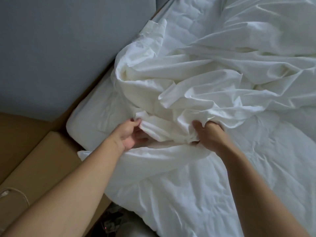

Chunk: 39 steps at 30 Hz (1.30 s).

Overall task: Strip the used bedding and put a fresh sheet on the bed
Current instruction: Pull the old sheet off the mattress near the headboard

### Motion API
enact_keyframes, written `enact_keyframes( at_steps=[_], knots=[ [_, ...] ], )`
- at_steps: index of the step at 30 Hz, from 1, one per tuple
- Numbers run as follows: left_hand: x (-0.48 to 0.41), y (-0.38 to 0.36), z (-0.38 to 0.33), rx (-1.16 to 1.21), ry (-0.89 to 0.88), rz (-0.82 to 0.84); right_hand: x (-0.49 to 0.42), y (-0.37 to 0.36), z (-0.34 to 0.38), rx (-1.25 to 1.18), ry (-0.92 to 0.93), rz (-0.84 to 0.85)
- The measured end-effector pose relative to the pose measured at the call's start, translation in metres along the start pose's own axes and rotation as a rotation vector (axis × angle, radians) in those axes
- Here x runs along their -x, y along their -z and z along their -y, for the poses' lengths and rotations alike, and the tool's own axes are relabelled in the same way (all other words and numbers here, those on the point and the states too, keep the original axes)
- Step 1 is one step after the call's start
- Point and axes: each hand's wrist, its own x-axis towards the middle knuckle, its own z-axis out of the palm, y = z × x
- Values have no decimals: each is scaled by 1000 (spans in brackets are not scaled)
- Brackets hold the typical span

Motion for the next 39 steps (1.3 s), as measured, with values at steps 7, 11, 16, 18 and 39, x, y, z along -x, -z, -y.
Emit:
enact_keyframes(
  at_steps=[7, 11, 16, 18, 39],
  knots=[
    [24, 67, -79, 424, -487, -266, 1, -7, 1, -76, -108, 125],
    [16, 59, -53, 201, -281, -201, 1, -7, 0, -63, -143, 83],
    [7, 35, -16, -297, -214, -315, 19, 16, 6, -167, -174, 93],
    [24, 20, -4, -592, -382, -358, 29, 35, 25, -10, -181, 73],
    [131, 23, -80, -43, -410, 283, 90, 43, 201, 150, 451, 86]
  ],
)
